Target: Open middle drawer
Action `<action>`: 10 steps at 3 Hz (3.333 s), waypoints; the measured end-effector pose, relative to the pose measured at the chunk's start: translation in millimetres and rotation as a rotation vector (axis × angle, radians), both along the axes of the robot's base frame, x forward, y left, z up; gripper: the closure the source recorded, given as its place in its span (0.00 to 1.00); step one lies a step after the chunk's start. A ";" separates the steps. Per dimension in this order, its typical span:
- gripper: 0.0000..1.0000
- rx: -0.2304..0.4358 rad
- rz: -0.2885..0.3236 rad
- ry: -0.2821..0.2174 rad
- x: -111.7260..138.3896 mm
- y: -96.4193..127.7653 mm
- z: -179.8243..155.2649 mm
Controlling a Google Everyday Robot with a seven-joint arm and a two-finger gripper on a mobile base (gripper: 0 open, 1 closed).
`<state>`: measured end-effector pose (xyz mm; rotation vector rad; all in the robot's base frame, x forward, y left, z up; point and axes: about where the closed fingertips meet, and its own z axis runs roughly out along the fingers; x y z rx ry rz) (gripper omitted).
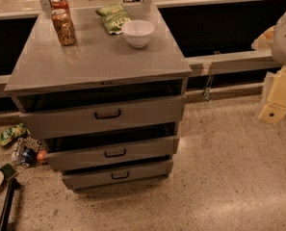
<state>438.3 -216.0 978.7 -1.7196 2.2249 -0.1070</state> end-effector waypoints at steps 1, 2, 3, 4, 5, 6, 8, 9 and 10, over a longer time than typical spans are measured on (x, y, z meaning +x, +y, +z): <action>0.00 0.005 -0.001 -0.011 1.6 0.9 -0.1; 0.00 0.010 0.006 -0.018 11.6 3.4 -23.1; 0.00 0.054 0.062 0.002 34.3 13.1 -101.3; 0.00 0.113 0.146 -0.014 64.8 29.4 -174.3; 0.00 0.124 0.150 -0.053 79.0 32.1 -180.4; 0.00 0.123 0.151 -0.050 78.0 32.1 -179.9; 0.00 0.328 0.224 -0.007 66.3 98.4 -292.1; 0.00 0.377 0.343 -0.053 69.4 135.6 -335.7; 0.00 0.376 0.342 -0.053 69.2 135.5 -335.6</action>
Offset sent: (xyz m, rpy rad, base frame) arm 0.0548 0.0126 -0.1251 0.0302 -0.0321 0.0376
